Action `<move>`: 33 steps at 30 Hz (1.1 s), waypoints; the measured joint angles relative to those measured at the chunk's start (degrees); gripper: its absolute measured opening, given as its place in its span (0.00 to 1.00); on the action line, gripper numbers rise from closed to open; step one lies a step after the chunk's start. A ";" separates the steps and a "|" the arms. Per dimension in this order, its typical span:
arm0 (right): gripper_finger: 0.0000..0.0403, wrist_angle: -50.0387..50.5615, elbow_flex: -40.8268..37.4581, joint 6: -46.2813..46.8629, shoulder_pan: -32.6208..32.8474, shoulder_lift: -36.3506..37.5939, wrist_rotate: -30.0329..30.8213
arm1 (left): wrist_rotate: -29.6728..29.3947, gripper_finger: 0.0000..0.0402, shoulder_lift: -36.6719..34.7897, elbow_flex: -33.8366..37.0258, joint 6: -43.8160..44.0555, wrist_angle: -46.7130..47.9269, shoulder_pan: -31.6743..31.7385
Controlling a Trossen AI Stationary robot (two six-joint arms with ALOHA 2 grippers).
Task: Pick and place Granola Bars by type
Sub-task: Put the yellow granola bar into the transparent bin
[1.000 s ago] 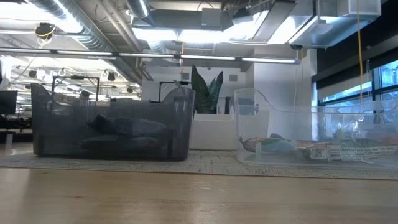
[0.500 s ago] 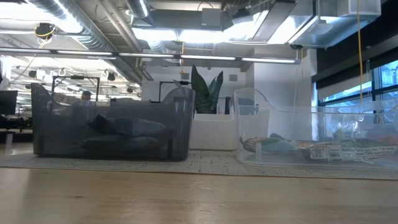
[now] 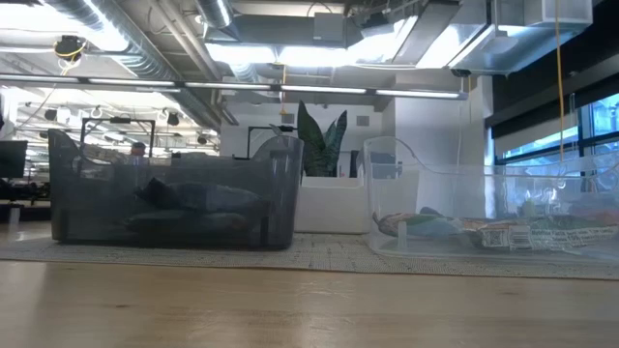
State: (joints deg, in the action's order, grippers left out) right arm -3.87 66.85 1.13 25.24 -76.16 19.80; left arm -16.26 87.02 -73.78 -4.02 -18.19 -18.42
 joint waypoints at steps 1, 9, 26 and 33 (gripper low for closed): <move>0.32 0.24 0.00 0.00 0.04 0.02 0.30 | -0.01 0.41 -0.04 -0.01 0.03 0.38 -0.18; 0.32 12.28 -0.02 7.80 0.04 2.95 1.83 | -9.83 0.58 -5.85 -0.04 1.68 21.89 -2.44; 0.32 44.53 -7.05 36.18 0.00 -3.72 -0.65 | -12.36 0.58 -11.47 0.24 16.98 51.61 -5.11; 0.32 43.90 -9.52 36.33 -0.38 -9.27 -3.34 | -12.23 0.58 -11.17 0.26 20.43 51.45 -5.11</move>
State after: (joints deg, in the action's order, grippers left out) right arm 40.03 57.33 37.46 24.86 -85.43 16.45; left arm -28.49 75.85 -73.52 16.41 33.26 -23.53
